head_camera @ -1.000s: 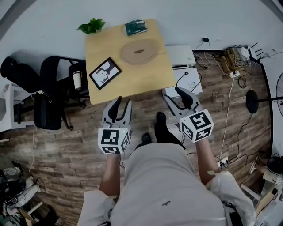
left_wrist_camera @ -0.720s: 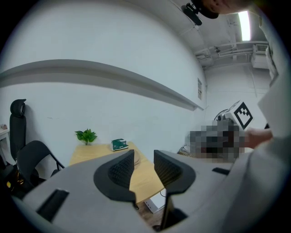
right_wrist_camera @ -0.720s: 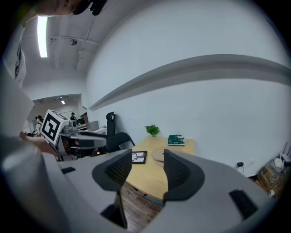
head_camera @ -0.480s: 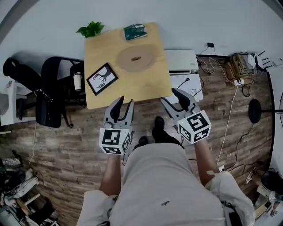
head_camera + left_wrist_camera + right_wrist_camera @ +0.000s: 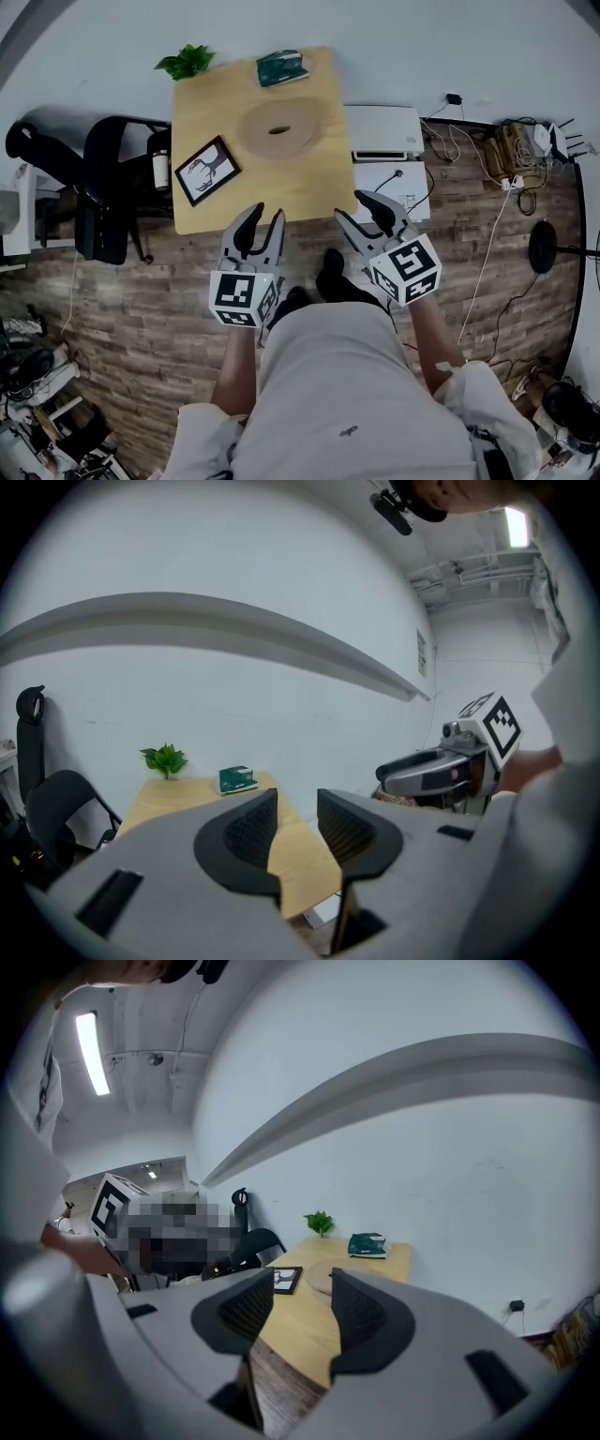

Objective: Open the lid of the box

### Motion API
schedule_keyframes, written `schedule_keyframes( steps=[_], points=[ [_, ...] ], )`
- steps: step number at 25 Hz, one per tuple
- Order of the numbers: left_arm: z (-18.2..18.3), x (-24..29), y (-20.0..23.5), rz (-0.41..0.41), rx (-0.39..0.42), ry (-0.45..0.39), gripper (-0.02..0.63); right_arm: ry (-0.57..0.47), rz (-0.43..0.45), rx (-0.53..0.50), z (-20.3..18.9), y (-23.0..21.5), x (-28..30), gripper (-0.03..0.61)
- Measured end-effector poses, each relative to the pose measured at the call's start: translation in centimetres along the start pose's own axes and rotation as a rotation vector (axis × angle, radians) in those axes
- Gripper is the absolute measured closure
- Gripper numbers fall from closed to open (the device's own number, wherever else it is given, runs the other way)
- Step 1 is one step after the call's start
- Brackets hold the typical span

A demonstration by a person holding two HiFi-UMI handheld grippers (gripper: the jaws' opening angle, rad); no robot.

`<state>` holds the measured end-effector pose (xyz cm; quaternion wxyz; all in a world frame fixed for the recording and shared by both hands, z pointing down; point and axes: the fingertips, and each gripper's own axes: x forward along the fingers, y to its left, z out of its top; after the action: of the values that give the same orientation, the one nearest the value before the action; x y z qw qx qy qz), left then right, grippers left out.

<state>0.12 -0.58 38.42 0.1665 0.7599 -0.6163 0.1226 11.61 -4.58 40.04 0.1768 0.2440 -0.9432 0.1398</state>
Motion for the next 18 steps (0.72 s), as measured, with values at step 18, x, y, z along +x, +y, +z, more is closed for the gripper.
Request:
schedule_keyframes(
  steps=[18],
  points=[
    [0.4, 1.7, 1.7, 0.042, -0.024, 0.022, 0.498, 0.024, 0.051, -0.047, 1.4, -2.0, 2.8, 0.387]
  ],
)
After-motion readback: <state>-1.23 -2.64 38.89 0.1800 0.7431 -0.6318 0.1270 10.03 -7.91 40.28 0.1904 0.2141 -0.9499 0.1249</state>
